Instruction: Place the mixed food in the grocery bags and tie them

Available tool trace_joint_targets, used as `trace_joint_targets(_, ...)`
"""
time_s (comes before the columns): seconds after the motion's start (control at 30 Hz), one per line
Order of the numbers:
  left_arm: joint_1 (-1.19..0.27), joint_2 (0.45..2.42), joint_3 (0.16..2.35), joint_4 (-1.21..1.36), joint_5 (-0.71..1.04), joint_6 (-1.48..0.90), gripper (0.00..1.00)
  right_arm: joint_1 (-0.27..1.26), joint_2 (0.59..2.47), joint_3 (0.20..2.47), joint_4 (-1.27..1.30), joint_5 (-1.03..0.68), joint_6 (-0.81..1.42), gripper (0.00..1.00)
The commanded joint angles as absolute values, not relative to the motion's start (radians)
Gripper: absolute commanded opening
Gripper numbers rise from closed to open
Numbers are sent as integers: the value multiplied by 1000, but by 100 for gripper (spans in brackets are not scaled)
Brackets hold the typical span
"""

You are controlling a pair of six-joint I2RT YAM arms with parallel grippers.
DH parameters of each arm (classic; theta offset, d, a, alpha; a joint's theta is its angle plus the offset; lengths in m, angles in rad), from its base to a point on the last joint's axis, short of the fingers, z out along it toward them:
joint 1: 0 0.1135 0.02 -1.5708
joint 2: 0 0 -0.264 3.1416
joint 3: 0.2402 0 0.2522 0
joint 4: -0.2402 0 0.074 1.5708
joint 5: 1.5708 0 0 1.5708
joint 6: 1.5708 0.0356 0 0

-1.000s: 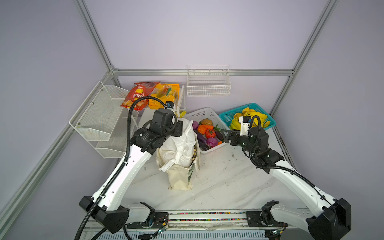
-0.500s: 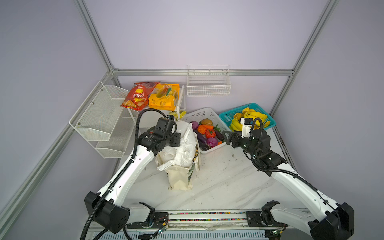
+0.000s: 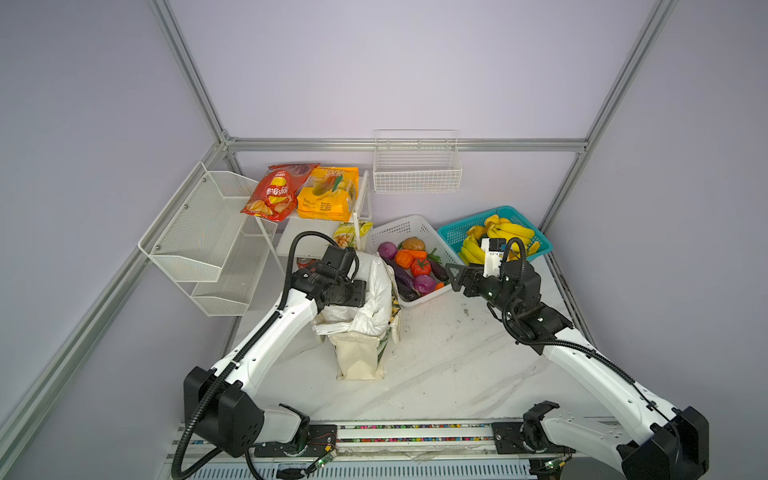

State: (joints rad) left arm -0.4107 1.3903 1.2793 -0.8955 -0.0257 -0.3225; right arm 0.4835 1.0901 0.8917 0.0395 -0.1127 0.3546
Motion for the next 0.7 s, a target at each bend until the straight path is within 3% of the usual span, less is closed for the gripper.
trace_joint_targets(0.0,-406,1443,1220,-909,-3,-333,62,488,1071,878,63,-104,357,87)
trace_joint_targets(0.33,-407,1464,1173,-857,-2,-335,65,488,1086,880,69,-111,355,87)
trace_joint_targets(0.67,-407,1215,1301,-755,-94,-292,80,488,1066,937,-29,30,263,88)
